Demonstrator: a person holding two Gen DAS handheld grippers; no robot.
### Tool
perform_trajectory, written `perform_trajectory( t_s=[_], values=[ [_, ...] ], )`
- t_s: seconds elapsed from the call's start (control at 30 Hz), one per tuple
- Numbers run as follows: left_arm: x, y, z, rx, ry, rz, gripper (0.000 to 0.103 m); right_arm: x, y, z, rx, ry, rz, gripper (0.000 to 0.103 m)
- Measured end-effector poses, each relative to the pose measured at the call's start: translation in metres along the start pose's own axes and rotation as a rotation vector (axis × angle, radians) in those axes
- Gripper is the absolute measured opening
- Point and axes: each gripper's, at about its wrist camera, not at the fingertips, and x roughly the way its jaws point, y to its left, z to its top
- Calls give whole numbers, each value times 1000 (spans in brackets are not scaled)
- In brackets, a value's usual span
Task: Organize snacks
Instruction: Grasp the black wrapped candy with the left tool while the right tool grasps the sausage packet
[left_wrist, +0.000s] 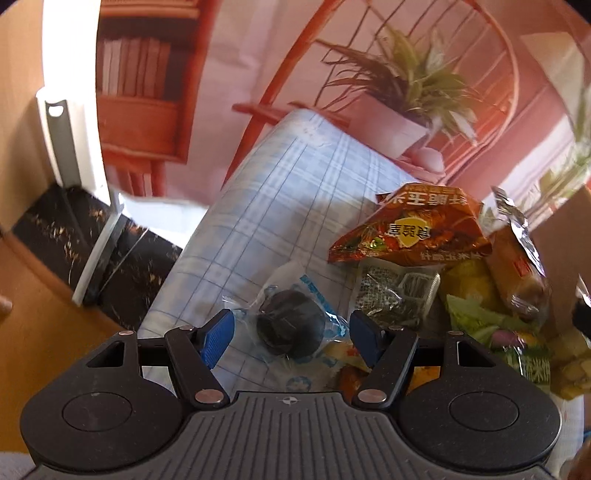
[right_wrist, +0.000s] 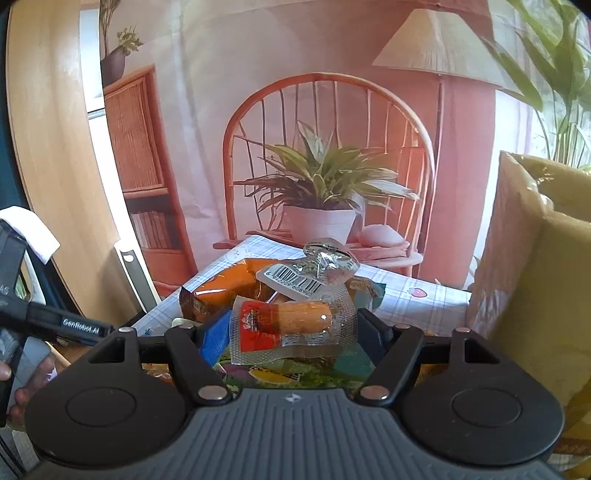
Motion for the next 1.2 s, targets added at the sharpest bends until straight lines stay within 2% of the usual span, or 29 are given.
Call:
perform_trajectory(
  t_s=[0.1, 0.23, 0.3, 0.47, 0.53, 0.73, 1.2],
  values=[
    [9, -3, 2, -33, 31, 31, 71, -3, -4, -2, 21, -6, -2, 73],
    [14, 0, 8, -179, 63, 74, 71, -7, -7, -5, 40, -13, 2, 73],
    [18, -5, 12, -199, 76, 91, 71, -9, -8, -7, 46, -15, 7, 73],
    [23, -18, 12, -128, 56, 144, 68, -12, -8, -10, 58, -18, 13, 73],
    [21, -20, 10, -100, 44, 162, 60, -15, -9, -10, 63, -21, 14, 73],
    [18, -17, 8, -68, 25, 143, 50, -18, -15, -13, 89, -23, 9, 73],
    [-3, -16, 4, -18, -3, 85, 47, -30, -21, -17, 137, -38, -13, 73]
  ],
)
